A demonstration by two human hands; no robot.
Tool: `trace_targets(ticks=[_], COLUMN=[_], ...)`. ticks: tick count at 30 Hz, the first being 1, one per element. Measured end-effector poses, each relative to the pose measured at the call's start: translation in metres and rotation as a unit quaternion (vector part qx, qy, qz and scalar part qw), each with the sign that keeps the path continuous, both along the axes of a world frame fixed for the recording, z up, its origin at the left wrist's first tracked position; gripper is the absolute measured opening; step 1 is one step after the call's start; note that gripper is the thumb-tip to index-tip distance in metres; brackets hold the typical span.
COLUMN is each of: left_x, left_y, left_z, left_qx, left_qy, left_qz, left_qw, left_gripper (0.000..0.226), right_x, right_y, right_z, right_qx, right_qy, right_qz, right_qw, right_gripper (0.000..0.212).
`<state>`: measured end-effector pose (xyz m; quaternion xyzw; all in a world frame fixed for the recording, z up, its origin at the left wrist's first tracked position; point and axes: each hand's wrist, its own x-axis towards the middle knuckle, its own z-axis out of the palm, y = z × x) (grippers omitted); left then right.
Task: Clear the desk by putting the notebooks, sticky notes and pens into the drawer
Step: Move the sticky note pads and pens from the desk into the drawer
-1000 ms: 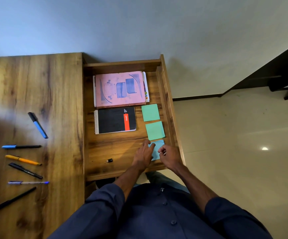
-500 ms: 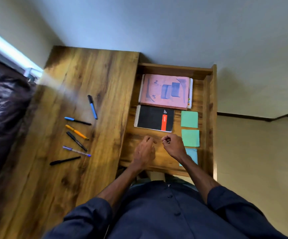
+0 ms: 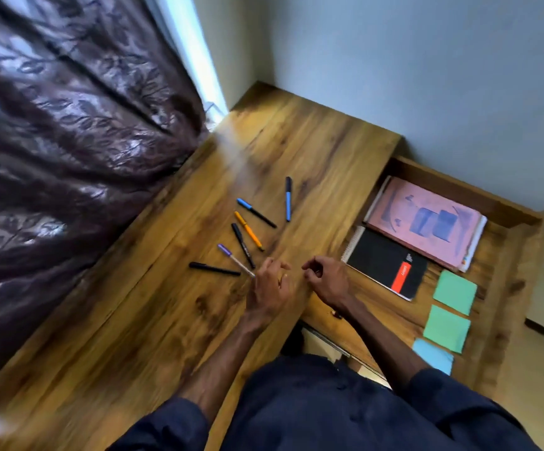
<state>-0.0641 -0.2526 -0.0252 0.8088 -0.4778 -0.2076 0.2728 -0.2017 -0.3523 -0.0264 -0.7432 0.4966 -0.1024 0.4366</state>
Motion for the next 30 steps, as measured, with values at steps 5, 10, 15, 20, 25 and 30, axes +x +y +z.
trace_targets(ticks=[5,10,15,20,25,30], left_x=[0.047,0.083,0.116,0.143,0.151,0.146], left_y=[0.032,0.055,0.057,0.039,0.031,0.041], left_z=[-0.003,-0.003,-0.019,-0.03,-0.026,-0.016], left_qx=[0.009,0.029,0.118,0.17,0.193,0.161], left_qy=[0.006,0.004,0.038,0.074,0.074,0.068], left_qz=[0.084,0.219,0.34,0.372,0.352,0.316], left_qw=[0.996,0.975,0.932,0.91,0.913,0.933], left_gripper=[0.017,0.004,0.033,0.053,0.043,0.035], right_x=[0.058,0.096,0.115,0.13,0.154,0.176], right_y=[0.016,0.028,0.032,0.018,0.004,0.0], right_z=[-0.007,-0.009,-0.01,-0.009,-0.016,-0.02], right_qx=[0.001,-0.005,-0.02,-0.027,-0.059,-0.117], right_qy=[0.018,0.036,0.047,0.074,0.093,0.129], right_qz=[0.061,0.127,0.148,0.119,0.095,0.152], right_qw=[0.998,0.991,0.988,0.99,0.989,0.973], right_gripper=[0.012,0.01,0.008,0.008,0.006,0.018])
